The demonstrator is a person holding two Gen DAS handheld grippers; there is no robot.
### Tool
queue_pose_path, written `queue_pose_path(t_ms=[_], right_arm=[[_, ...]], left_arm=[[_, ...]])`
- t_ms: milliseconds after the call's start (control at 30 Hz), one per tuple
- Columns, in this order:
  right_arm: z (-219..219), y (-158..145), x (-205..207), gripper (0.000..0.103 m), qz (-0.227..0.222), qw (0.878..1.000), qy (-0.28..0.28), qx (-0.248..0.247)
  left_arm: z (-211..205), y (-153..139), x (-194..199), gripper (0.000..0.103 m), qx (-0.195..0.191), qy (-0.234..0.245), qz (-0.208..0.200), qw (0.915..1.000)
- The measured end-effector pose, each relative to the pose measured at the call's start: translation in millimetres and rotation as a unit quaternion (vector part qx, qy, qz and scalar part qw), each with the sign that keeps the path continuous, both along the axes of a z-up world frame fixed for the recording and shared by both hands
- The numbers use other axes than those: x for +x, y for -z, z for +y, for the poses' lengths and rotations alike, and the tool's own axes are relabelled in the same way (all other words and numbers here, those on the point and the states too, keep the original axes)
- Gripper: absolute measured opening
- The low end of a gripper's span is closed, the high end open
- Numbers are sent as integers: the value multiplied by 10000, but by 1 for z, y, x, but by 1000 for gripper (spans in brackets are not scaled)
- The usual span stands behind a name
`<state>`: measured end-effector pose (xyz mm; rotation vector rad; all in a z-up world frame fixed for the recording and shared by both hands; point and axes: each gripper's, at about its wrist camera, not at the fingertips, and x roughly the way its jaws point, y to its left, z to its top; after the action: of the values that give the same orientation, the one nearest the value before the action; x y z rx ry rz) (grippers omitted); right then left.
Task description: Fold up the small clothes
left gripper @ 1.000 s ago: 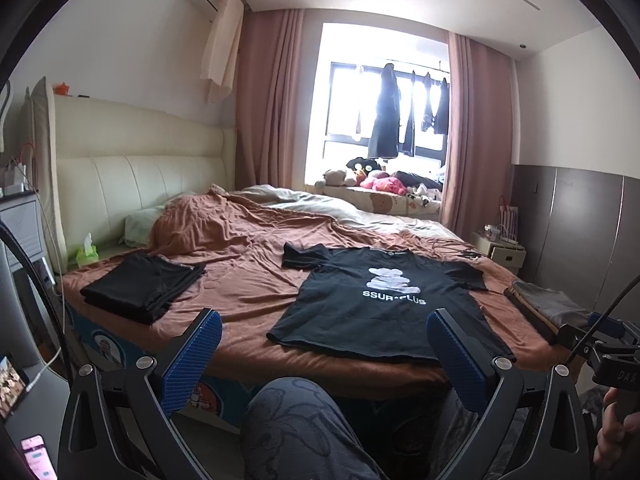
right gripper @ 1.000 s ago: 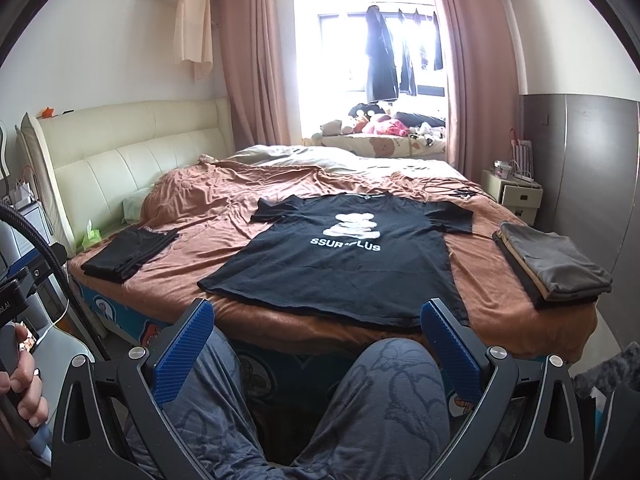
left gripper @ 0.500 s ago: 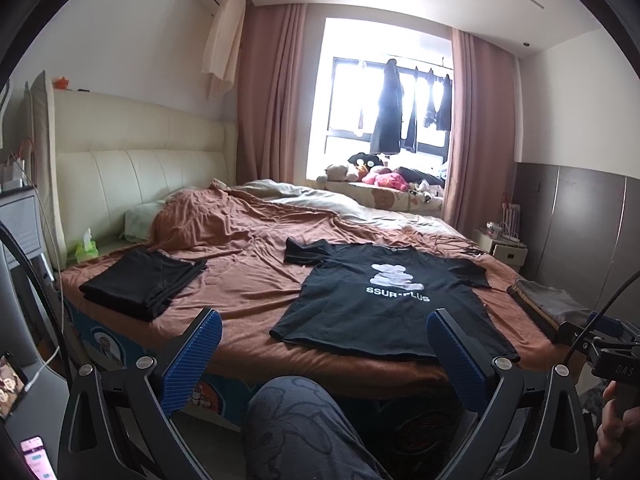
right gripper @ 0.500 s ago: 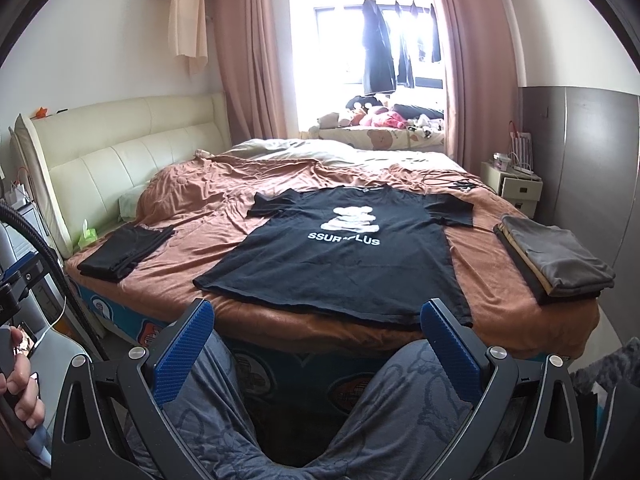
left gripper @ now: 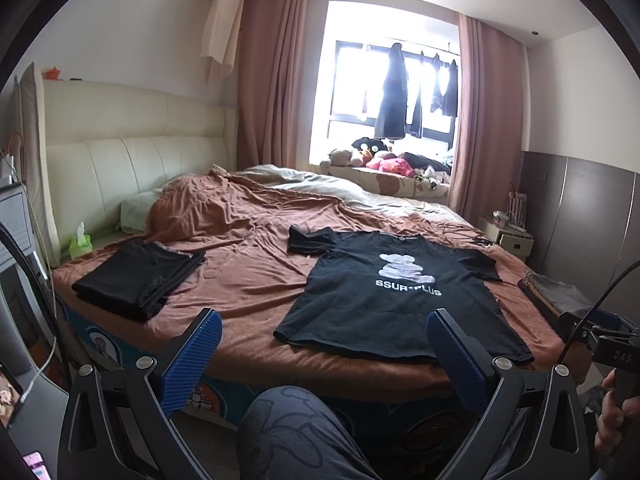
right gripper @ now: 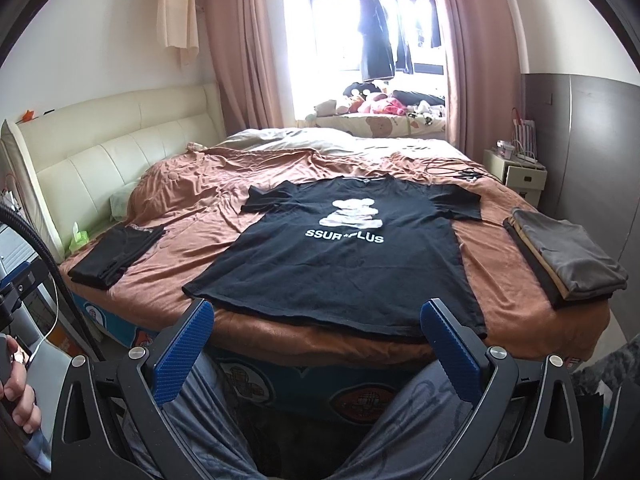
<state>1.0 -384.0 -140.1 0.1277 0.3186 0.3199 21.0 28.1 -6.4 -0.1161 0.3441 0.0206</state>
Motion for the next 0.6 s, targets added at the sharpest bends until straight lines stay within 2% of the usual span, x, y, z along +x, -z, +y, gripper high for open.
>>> queue_pose_path(t_ms=[167,367,600], right_arm=[[6,-9,30,103,86,9999,-6,64],[17,-14,64,103,138,9998,108,-119],[31,-19,108,103,363,9992,114,-95]], left_arm=[[12,0,25,103,-96,-30,40,9999],[31,5,64,103,-184,-92,292,9994],[49,14,106,103,-265,-240,525,9980]])
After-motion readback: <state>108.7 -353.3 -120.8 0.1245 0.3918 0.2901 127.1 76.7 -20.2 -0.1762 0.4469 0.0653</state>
